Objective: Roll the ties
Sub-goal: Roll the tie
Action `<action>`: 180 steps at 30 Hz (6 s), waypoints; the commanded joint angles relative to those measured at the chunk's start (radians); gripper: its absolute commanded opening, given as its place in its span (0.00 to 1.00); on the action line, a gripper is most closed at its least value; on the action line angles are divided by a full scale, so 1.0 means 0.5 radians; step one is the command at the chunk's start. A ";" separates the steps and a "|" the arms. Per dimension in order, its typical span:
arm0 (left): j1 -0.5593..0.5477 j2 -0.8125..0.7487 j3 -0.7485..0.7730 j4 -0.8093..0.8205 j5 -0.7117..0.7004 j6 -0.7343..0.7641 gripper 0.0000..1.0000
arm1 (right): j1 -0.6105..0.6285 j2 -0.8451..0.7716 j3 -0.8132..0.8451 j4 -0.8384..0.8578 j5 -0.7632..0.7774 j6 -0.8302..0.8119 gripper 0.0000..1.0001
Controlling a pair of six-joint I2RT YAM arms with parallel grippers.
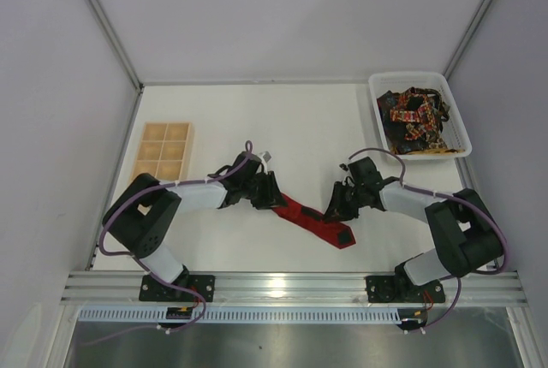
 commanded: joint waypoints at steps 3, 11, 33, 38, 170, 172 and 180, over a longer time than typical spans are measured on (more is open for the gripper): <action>-0.015 -0.084 -0.019 0.054 -0.023 -0.016 0.00 | 0.009 -0.125 -0.062 -0.094 0.079 0.023 0.17; -0.024 -0.109 -0.029 0.033 -0.042 0.005 0.00 | -0.016 -0.266 0.073 -0.312 0.230 -0.079 0.31; -0.131 -0.152 0.158 -0.298 -0.235 0.119 0.00 | 0.217 0.182 0.251 0.372 -0.040 0.369 0.12; -0.141 -0.152 0.177 -0.317 -0.244 0.119 0.00 | 0.233 0.246 0.278 0.409 -0.025 0.381 0.09; -0.951 0.560 1.291 -1.345 -1.180 0.238 0.00 | 0.279 0.277 -0.028 0.792 -0.068 0.593 0.03; -0.951 0.560 1.281 -1.329 -1.171 0.232 0.00 | 0.279 0.274 -0.034 0.796 -0.068 0.593 0.02; -0.954 0.575 1.241 -1.292 -1.137 0.226 0.00 | 0.236 0.265 -0.031 0.716 -0.034 0.538 0.02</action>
